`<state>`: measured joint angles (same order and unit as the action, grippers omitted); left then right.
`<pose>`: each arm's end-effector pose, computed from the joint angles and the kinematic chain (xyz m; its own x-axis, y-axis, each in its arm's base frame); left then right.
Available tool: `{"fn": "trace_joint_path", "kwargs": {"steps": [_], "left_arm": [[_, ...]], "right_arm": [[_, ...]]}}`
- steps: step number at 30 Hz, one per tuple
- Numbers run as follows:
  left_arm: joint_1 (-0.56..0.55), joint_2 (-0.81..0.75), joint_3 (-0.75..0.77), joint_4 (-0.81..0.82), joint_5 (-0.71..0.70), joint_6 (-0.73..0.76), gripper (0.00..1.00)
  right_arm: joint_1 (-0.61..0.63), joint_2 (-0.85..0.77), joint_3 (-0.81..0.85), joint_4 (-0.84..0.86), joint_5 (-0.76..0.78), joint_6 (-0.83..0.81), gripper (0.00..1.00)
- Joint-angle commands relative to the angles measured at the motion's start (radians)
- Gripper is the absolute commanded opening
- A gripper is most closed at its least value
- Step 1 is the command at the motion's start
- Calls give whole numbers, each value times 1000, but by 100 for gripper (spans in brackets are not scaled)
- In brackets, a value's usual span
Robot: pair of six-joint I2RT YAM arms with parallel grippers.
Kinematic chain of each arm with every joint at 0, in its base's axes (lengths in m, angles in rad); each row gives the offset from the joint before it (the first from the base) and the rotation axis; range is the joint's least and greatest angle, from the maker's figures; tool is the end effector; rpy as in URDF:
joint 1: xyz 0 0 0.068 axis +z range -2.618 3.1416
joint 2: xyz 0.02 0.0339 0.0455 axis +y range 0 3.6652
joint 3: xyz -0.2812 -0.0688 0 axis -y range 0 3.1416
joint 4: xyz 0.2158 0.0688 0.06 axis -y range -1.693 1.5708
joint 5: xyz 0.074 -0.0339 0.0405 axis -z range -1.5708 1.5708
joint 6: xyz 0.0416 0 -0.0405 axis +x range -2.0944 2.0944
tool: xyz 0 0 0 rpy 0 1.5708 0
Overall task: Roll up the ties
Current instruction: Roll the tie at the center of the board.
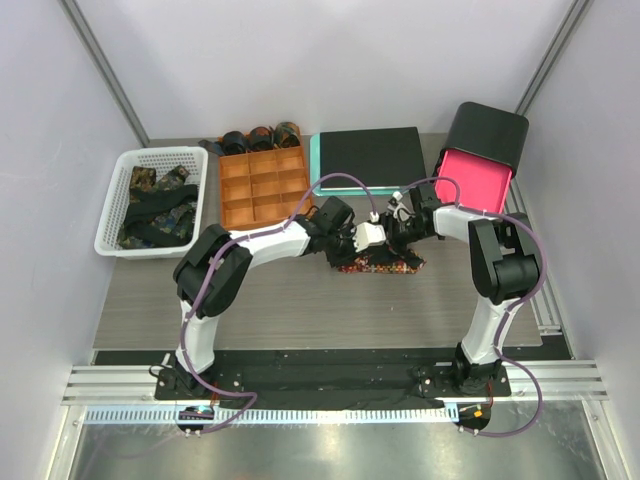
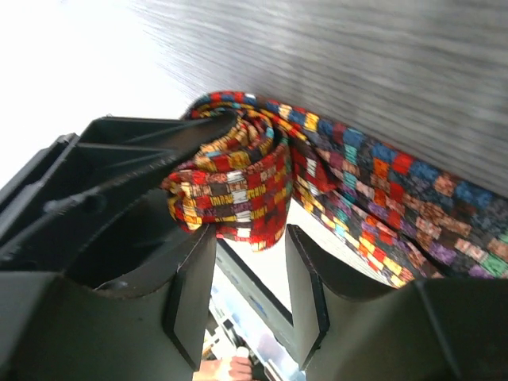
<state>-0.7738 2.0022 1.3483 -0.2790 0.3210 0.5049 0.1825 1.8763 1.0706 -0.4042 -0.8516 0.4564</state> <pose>0.2862 -0.2980 0.1941 -0.1171 0.7562 -0.6438 0.9760 0.2075 0.0662 0.3219 0.0912 0.1727 -0.9937 0.1118 -0.0068 0.0637 0.6131 0.7874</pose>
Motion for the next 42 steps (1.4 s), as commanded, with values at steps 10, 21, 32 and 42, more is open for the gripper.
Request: {"fn": "trace_joint_path", "kwargs": {"steps": [10, 21, 32, 42], "left_arm": [[24, 14, 0, -106, 15, 35, 46], [73, -20, 69, -80, 254, 49, 75], [59, 38, 120, 21, 319, 47, 86], [8, 73, 107, 44, 268, 188, 79]], "right_arm": [[6, 27, 14, 32, 100, -27, 2], [-32, 43, 17, -7, 170, -64, 1], [-41, 89, 51, -44, 218, -77, 1], [-40, 110, 77, -87, 226, -104, 1]]}}
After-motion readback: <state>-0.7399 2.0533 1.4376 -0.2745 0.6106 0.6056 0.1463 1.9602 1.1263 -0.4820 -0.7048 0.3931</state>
